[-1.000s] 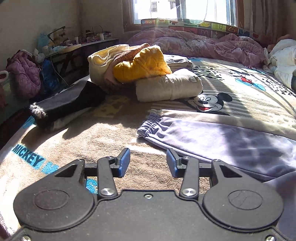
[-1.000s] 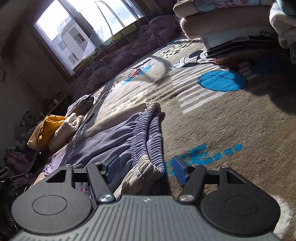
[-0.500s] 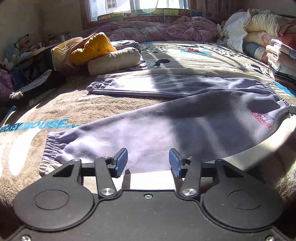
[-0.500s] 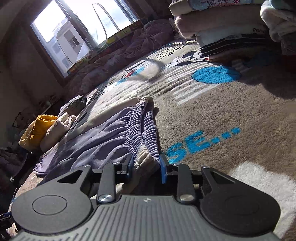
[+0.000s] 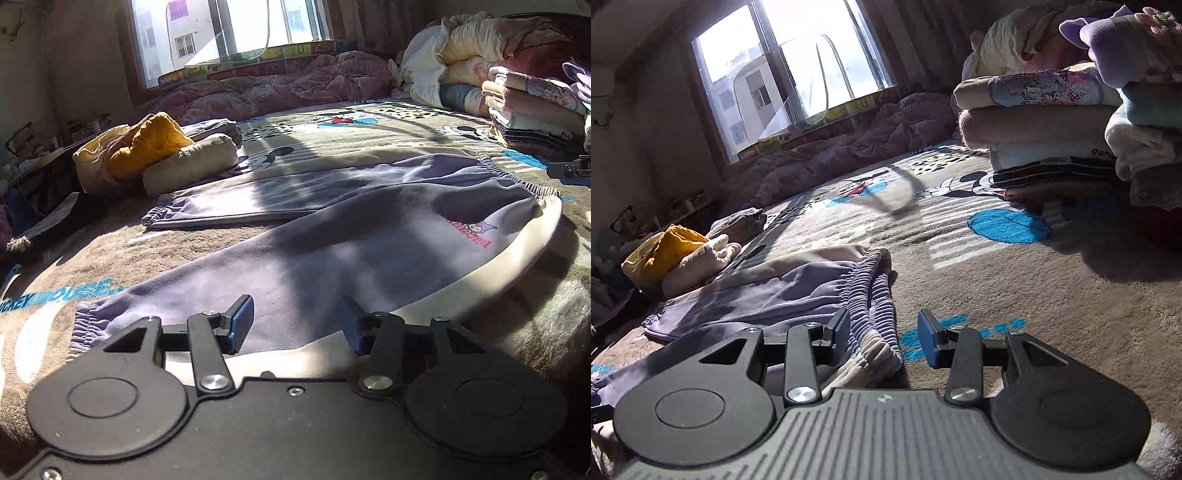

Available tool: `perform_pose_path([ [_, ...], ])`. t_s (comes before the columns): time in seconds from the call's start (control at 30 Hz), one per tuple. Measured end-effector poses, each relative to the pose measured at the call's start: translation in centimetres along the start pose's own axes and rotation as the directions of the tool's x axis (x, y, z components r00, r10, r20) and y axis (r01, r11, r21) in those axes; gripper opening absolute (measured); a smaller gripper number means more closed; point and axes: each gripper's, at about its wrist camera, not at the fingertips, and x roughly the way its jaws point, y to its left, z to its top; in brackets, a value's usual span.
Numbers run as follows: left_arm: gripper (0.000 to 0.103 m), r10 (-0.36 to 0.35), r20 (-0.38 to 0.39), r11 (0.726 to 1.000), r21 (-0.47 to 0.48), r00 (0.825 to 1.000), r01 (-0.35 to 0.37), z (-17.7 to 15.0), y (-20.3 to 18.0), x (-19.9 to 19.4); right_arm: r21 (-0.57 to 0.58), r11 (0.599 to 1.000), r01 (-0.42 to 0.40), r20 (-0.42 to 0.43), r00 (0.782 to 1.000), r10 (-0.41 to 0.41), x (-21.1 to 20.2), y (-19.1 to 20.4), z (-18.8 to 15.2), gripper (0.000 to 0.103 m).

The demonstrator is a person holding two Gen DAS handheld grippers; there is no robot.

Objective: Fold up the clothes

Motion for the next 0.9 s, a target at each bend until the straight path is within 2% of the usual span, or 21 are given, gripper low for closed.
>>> perform_pose_path([
  [0.07,0.051,-0.014,0.001,0.999,0.05,1.0,0.014,0.0,-1.0,0.1,-0.11,0.994,0.004,-0.067,0.998,-0.012,0.9,1.5,-0.5,0.039],
  [0.13,0.051,-0.028,0.004,0.996,0.086,1.0,0.028,0.0,-1.7,0.0,-0.191,0.981,0.014,-0.131,0.991,-0.04,1.8,2.6,-1.1,0.04],
  [0.2,0.052,-0.04,0.026,0.998,0.047,0.999,0.039,0.2,-0.5,-0.9,-0.208,0.978,0.029,-0.153,0.986,-0.062,2.1,2.7,-1.3,0.04],
  [0.27,0.052,-0.043,0.048,0.999,0.011,0.998,0.043,0.5,0.7,-1.9,-0.16,0.987,0.012,-0.135,0.99,-0.034,1.3,2.1,-0.8,0.039],
  [0.33,0.052,-0.004,0.067,1.0,-0.01,0.998,0.004,0.4,2.1,-2.9,-0.116,0.993,0.005,-0.096,0.995,-0.016,0.3,1.4,-0.3,0.041],
  [0.43,0.053,0.063,0.085,0.998,-0.018,0.994,-0.062,0.3,4.1,-4.3,-0.135,0.991,0.01,-0.046,0.999,-0.016,-0.9,1.1,0.2,0.041],
  [0.53,0.057,0.154,0.097,0.983,0.083,0.983,-0.162,-0.3,5.1,-5.3,-0.181,0.984,0.008,-0.028,1.0,-0.013,-1.6,0.9,0.3,0.047],
  [0.57,0.06,0.182,0.097,0.971,0.139,0.979,-0.194,-0.6,5.1,-5.4,-0.2,0.98,0.011,-0.026,1.0,-0.016,-1.7,0.8,0.2,0.047],
  [0.63,0.061,0.245,0.097,0.929,0.261,0.965,-0.262,-1.4,4.9,-5.2,-0.233,0.972,0.013,-0.021,1.0,-0.018,-2.0,0.9,0.2,0.048],
  [0.73,0.062,0.31,0.086,0.847,0.427,0.947,-0.316,-2.9,4.7,-4.6,-0.317,0.948,0.019,-0.015,1.0,-0.025,-2.3,1.5,-0.2,0.048],
  [0.8,0.062,0.342,0.077,0.78,0.533,0.936,-0.329,-4.3,4.8,-4.0,-0.383,0.923,0.018,-0.016,1.0,-0.026,-2.4,2.0,-0.6,0.049],
  [0.9,0.062,0.391,0.076,0.692,0.632,0.917,-0.348,-6.4,5.5,-3.4,-0.519,0.855,0.002,-0.036,0.999,-0.024,-2.5,3.4,-1.8,0.054],
])
